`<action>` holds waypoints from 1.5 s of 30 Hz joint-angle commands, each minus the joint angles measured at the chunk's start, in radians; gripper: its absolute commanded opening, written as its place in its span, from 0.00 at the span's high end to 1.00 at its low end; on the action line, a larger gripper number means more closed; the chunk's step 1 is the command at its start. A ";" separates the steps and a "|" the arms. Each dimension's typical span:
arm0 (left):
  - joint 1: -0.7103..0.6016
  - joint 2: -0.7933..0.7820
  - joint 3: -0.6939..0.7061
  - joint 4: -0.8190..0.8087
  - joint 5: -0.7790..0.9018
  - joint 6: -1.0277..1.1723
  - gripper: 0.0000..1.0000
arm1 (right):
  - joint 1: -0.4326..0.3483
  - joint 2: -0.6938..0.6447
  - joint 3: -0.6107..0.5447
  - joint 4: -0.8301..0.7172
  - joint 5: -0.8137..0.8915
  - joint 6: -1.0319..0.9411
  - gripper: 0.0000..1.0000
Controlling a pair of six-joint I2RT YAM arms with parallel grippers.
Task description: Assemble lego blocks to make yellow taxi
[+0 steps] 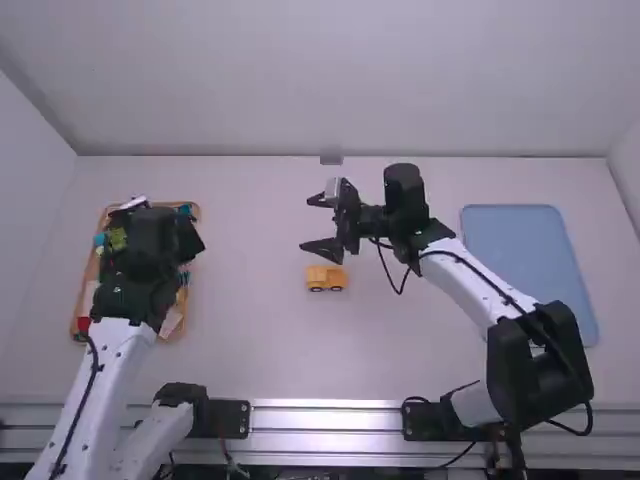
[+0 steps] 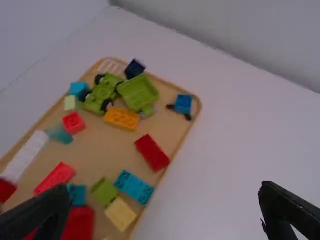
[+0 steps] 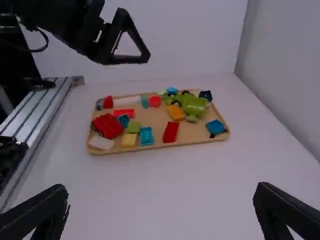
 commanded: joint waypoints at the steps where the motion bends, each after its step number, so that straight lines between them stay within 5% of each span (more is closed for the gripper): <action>1: 0.113 -0.004 0.035 -0.038 0.124 -0.010 0.01 | 0.017 -0.013 0.022 -0.002 0.046 0.003 0.01; 10: 0.375 -0.005 0.063 -0.105 0.219 -0.055 0.01 | 0.023 0.025 0.022 0.053 0.044 0.013 0.01; 28: 0.375 0.031 0.063 -0.139 0.348 -0.121 0.01 | 0.014 0.085 0.022 0.142 0.097 0.027 0.01; 45: 0.372 0.484 0.169 -0.266 0.472 0.038 0.07 | 0.014 0.085 0.022 0.116 0.162 -0.026 0.01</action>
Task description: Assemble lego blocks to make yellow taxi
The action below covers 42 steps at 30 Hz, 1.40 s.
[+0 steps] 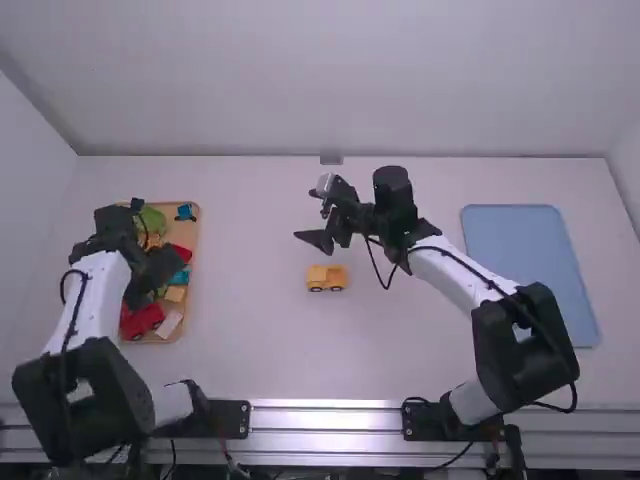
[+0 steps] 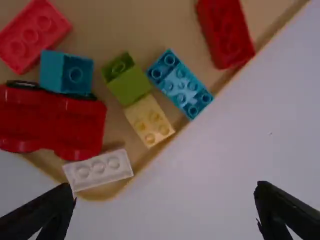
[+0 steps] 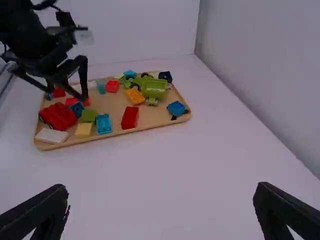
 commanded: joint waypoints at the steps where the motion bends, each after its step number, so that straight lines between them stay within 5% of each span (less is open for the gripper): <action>1: -0.007 0.047 0.111 -0.057 0.013 0.063 0.08 | -0.005 0.004 0.023 0.004 -0.032 -0.034 0.01; 10: -0.006 0.132 0.289 -0.144 -0.125 0.034 0.01 | 0.004 0.014 0.134 -0.251 -0.152 -0.196 0.01; 16: -0.006 0.131 0.286 -0.190 -0.254 -0.046 0.01 | 0.031 0.017 0.135 -0.238 -0.152 -0.209 0.01; 21: -0.004 0.130 0.281 -0.152 -0.107 0.300 0.07 | 0.017 0.017 0.146 -0.209 -0.153 -0.183 0.01; 24: -0.020 0.130 0.246 -0.106 0.076 0.515 0.01 | 0.017 0.017 0.146 -0.203 -0.152 -0.184 0.01; 29: -0.013 0.130 0.176 -0.069 0.021 0.510 0.00 | 0.020 0.017 0.145 -0.216 -0.143 -0.184 0.01; 33: -0.018 0.130 0.136 -0.069 0.012 0.547 0.20 | 0.016 0.017 0.145 -0.243 -0.150 -0.226 0.01; 34: -0.018 0.130 0.122 -0.064 0.015 0.581 0.36 | 0.016 0.018 0.143 -0.241 -0.147 -0.225 0.01; 36: -0.013 0.130 0.111 -0.051 0.017 0.583 0.45 | 0.014 0.018 0.142 -0.240 -0.148 -0.226 0.01; 42: -0.019 0.130 0.063 0.031 0.051 0.662 0.46 | -0.011 0.018 0.138 -0.245 -0.127 -0.216 0.01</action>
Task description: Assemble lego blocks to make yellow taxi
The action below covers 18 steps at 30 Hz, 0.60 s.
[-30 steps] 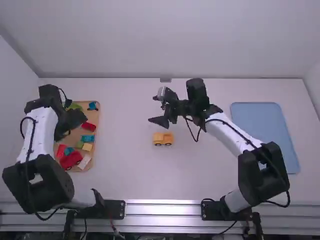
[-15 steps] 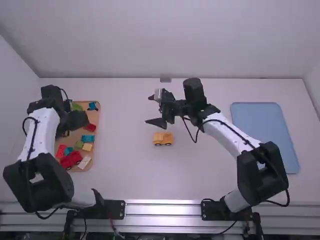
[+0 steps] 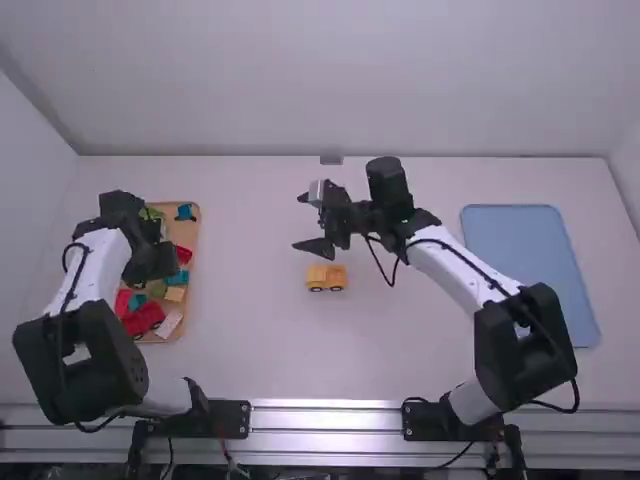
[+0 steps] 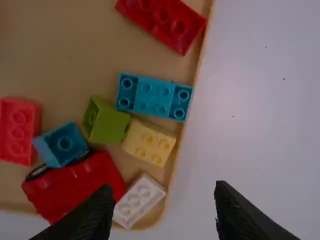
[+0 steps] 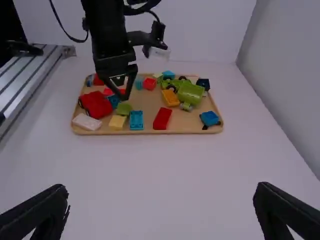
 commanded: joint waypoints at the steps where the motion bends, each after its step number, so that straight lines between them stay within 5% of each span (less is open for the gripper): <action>1: -0.004 0.006 -0.030 0.005 0.067 0.125 0.44 | -0.029 0.010 0.028 -0.006 0.015 0.005 0.01; 4: -0.003 0.006 -0.042 -0.004 0.105 0.187 0.39 | -0.073 0.010 0.028 -0.009 0.003 0.006 0.01; 7: -0.004 0.012 -0.042 -0.031 0.035 0.166 0.52 | -0.117 0.010 0.028 -0.008 -0.031 0.006 0.01; 18: 0.000 0.136 -0.042 -0.088 -0.027 0.141 0.51 | -0.168 0.010 0.028 -0.020 -0.023 -0.024 0.01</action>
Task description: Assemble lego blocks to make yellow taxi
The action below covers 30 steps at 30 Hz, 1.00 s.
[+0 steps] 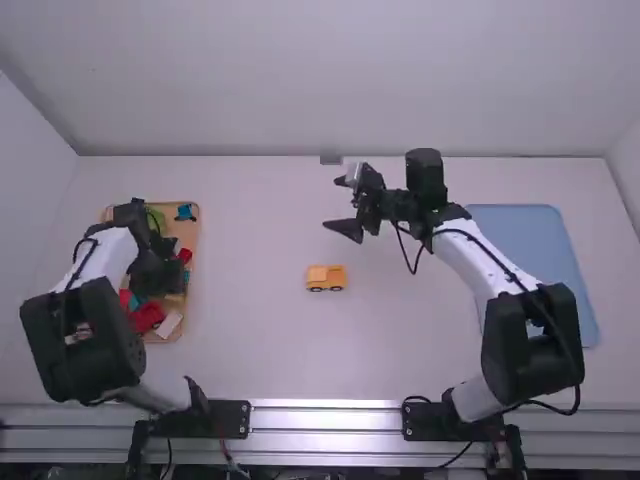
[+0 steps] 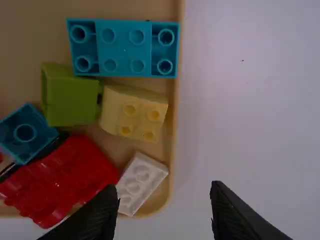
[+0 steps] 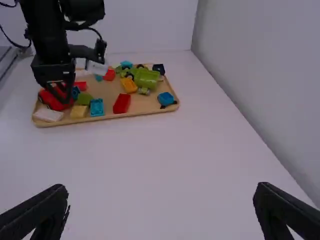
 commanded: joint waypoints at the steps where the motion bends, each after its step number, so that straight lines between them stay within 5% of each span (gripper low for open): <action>1: 0.000 0.032 -0.008 -0.007 -0.011 0.007 0.51 | 0.001 0.010 0.028 -0.002 0.006 -0.014 0.01; 6: 0.005 0.073 -0.008 -0.003 -0.027 -0.057 0.30 | 0.003 0.010 0.028 0.000 0.037 -0.015 0.01; 11: -0.002 0.072 0.002 0.020 -0.017 -0.338 0.34 | -0.012 0.010 0.028 0.005 0.039 -0.015 0.01; 13: -0.002 0.072 0.005 0.026 -0.017 -0.539 0.46 | -0.018 0.010 0.028 0.004 0.039 -0.015 0.01; 16: -0.003 0.072 0.000 0.027 0.019 -0.774 0.41 | -0.019 0.010 0.028 0.003 0.039 -0.011 0.01; 19: -0.003 0.072 -0.003 0.062 0.095 -0.857 0.64 | -0.018 0.010 0.028 0.002 0.039 -0.012 0.01; 24: -0.002 0.072 -0.003 0.078 0.166 -1.083 0.60 | -0.018 0.010 0.028 -0.002 0.039 -0.016 0.01; 28: -0.002 0.072 -0.003 0.054 0.103 -1.175 0.81 | -0.024 0.010 0.027 -0.003 0.054 -0.012 0.01; 30: -0.003 0.072 -0.003 0.028 0.055 -1.245 0.79 | -0.024 0.010 0.027 -0.005 0.068 -0.011 0.01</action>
